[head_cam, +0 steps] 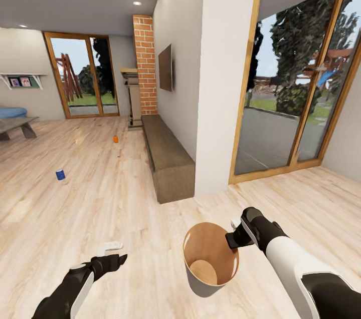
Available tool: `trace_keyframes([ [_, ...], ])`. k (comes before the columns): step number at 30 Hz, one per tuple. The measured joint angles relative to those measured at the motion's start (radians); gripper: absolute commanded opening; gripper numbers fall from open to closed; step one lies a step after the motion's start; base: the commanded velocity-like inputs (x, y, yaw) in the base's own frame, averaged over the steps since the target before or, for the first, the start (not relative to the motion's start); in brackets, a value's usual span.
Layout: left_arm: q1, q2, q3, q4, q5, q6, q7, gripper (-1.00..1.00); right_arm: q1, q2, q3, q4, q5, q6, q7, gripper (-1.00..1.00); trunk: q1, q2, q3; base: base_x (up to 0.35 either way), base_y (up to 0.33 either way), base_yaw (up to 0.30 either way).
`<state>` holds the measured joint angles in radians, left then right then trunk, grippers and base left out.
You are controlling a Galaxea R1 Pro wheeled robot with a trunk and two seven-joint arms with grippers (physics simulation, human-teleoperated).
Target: Put the three can of soda from the living room inside the tash can in the kitchen.
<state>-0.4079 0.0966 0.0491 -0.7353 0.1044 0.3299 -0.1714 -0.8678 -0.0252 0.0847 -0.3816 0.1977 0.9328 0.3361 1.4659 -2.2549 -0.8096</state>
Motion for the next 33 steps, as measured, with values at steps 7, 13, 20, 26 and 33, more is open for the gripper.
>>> trace_keyframes([
  [7,0.000,0.000,0.000,0.000,0.000,0.000,-0.003,1.00,0.000,0.000,0.000,0.000,0.001,0.000,-0.001,-1.00,0.000,0.000,0.000,0.018,0.000,0.252],
  [13,0.000,0.000,0.000,-0.001,0.001,0.001,-0.006,1.00,0.000,0.001,0.001,0.001,0.001,0.000,-0.002,-1.00,0.000,0.000,0.000,0.137,0.000,0.252],
  [20,0.000,0.000,0.000,0.000,0.001,0.001,-0.006,1.00,0.000,0.001,0.000,0.001,0.000,0.000,-0.003,-1.00,0.000,0.000,0.000,0.282,0.000,0.252],
  [26,0.000,0.000,0.000,-0.001,0.003,0.001,-0.007,1.00,0.000,0.001,0.000,0.002,0.000,0.000,-0.001,-1.00,0.000,0.000,0.000,0.322,0.000,0.252],
  [33,0.000,0.000,0.000,-0.001,0.003,0.001,-0.007,1.00,0.000,0.002,0.000,0.002,0.001,0.000,-0.002,-1.00,0.000,0.000,0.000,0.327,0.000,0.252],
])
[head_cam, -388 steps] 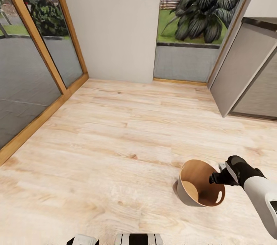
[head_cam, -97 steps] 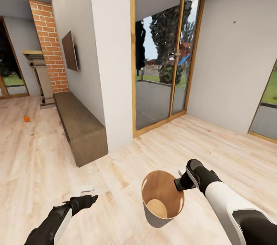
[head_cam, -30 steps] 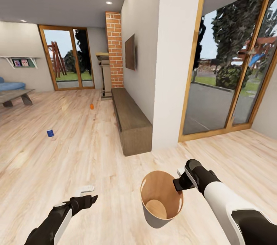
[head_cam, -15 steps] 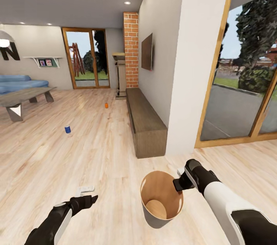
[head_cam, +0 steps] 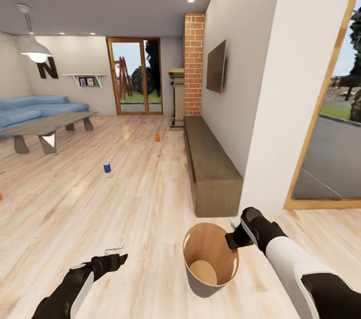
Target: Put the three can of soda from the living room inside the tash can in the kitchen.
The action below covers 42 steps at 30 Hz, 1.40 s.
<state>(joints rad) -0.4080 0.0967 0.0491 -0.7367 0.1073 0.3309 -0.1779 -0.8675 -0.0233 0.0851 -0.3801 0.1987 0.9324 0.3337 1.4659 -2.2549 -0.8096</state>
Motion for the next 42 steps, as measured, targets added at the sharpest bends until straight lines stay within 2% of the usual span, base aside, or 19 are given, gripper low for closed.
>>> trace_keyframes([
  [11,0.000,0.000,0.000,0.000,0.001,0.000,0.000,1.00,0.001,0.017,0.000,0.001,-0.001,-0.001,-0.001,-1.00,0.000,0.000,0.000,0.328,0.000,0.252],
  [32,0.000,0.000,0.000,0.001,0.001,0.000,0.000,1.00,0.001,0.028,0.000,0.002,0.002,-0.011,-0.002,-1.00,0.000,0.000,0.000,0.328,0.000,0.251],
  [37,0.000,0.000,0.000,0.001,0.001,0.001,0.000,1.00,0.001,0.027,-0.001,0.001,-0.006,-0.009,-0.001,-1.00,0.000,0.000,0.000,0.328,0.000,0.117],
  [42,0.000,0.000,0.000,0.001,0.002,0.000,0.000,1.00,0.001,0.026,-0.002,0.001,0.003,-0.012,0.000,-1.00,0.000,0.000,0.000,0.328,0.000,0.018],
])
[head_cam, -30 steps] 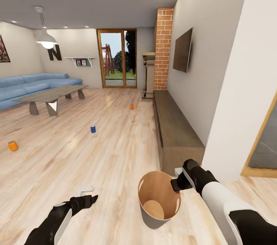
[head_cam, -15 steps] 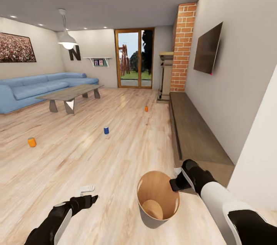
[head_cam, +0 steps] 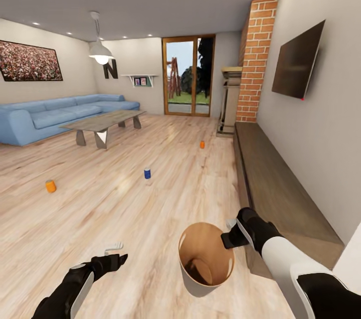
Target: Put the three can of soda from the living room inside the tash can in the kitchen.
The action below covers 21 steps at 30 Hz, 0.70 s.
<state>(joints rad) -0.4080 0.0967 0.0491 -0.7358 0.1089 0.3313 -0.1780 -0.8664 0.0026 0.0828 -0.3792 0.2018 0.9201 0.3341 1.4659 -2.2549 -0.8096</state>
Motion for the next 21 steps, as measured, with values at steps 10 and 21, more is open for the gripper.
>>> trace_keyframes([
  [10,0.000,0.000,0.000,0.002,0.000,0.000,0.000,1.00,0.000,0.003,0.001,0.001,0.000,-0.012,0.001,-1.00,0.000,0.000,0.000,0.328,0.000,0.019],
  [21,0.000,0.000,0.000,0.001,0.000,0.000,0.000,1.00,0.000,0.017,0.002,0.001,0.002,-0.012,0.000,-1.00,0.000,0.000,0.000,0.328,0.000,0.211],
])
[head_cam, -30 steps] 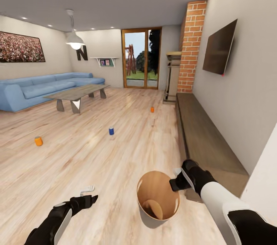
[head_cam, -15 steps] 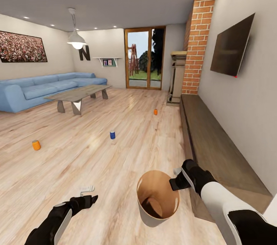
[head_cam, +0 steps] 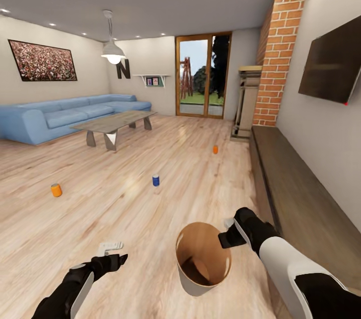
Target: Put the three can of soda from the living room inside the tash can in the kitchen.
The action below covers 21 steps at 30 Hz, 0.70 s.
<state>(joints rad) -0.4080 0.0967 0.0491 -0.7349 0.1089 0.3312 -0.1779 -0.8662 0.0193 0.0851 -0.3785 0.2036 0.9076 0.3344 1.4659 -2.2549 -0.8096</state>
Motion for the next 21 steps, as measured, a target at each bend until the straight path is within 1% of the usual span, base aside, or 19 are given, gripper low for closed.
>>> trace_keyframes([
  [4,0.000,0.000,0.000,-0.001,0.000,0.000,0.000,1.00,0.000,0.000,0.000,0.000,-0.006,0.001,0.000,-1.00,0.000,0.000,-0.001,0.328,0.000,0.240],
  [8,0.000,0.000,0.001,-0.002,0.001,0.000,-0.001,1.00,0.000,0.000,0.001,0.000,0.002,0.000,0.000,-1.00,0.000,0.000,-0.002,0.328,0.024,0.242],
  [21,0.000,0.000,0.002,-0.001,0.002,0.000,-0.002,1.00,0.000,0.000,-0.001,0.000,-0.004,0.001,0.000,-1.00,0.000,0.000,-0.002,0.302,0.134,0.245],
])
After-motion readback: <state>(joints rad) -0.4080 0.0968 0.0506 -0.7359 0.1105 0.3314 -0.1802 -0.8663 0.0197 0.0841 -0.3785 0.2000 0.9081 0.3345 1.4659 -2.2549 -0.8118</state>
